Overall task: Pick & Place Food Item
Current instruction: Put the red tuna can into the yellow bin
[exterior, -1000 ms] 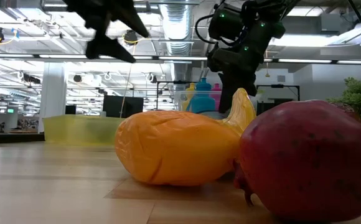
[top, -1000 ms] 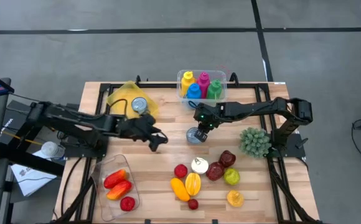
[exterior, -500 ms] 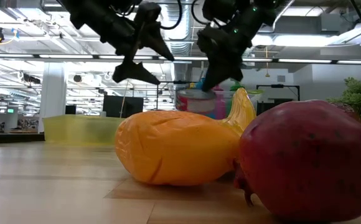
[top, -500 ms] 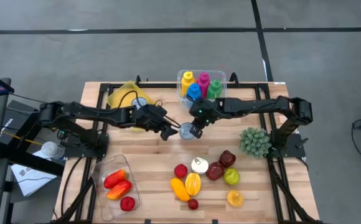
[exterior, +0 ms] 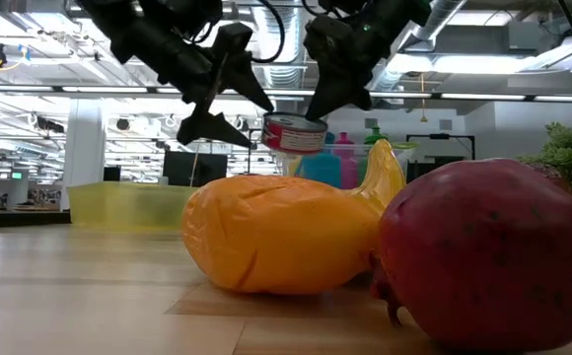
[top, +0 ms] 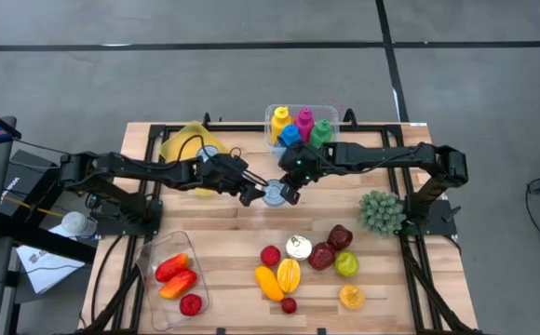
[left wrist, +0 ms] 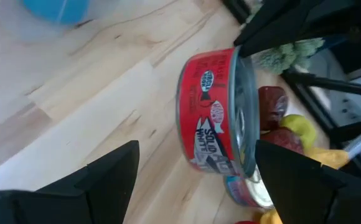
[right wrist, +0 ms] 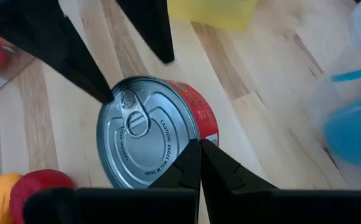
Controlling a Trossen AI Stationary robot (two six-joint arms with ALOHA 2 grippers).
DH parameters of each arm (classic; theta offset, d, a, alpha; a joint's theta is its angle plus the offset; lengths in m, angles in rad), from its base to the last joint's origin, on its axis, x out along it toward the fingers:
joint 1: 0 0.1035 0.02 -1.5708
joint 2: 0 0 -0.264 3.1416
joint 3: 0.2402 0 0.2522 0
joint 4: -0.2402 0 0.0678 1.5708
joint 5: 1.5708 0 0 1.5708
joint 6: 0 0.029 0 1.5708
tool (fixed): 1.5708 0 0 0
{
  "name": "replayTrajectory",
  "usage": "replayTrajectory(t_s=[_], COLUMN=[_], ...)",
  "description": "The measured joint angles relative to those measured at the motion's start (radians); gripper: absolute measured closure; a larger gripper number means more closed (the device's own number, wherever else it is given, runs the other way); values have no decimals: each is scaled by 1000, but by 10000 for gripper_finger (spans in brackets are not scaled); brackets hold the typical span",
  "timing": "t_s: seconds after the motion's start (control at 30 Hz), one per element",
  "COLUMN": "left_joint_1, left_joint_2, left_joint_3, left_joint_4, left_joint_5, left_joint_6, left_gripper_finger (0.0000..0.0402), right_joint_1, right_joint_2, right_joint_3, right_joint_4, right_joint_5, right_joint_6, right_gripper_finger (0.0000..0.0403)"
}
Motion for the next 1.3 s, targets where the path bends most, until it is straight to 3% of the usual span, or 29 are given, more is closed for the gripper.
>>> replayTrajectory(t_s=[0.3, 0.67, 0.8, 1.13, 1.3], left_joint_1=[-3, -3, -3, -2, -2], left_joint_2=[0, -1, -1, -1, -1], left_joint_3=[-85, -85, -85, -86, -87], left_joint_4=[249, 232, 229, 226, 225], left_joint_5=[18, 27, 27, 12, 11], left_joint_6=[-101, -102, -102, -101, -98], left_gripper_finger=[92, 96, 127, 261, 272], right_joint_1=[0, 0, 0, 1, 1], right_joint_2=[0, 0, 0, 0, 0], right_joint_3=[1, 1, 1, 1, 1], right_joint_4=[11, 34, 42, 54, 54], right_joint_5=[0, 0, 0, 0, -1], right_joint_6=[-2, 0, 0, -3, -3], right_gripper_finger=[403, 403, 403, 403, 402])
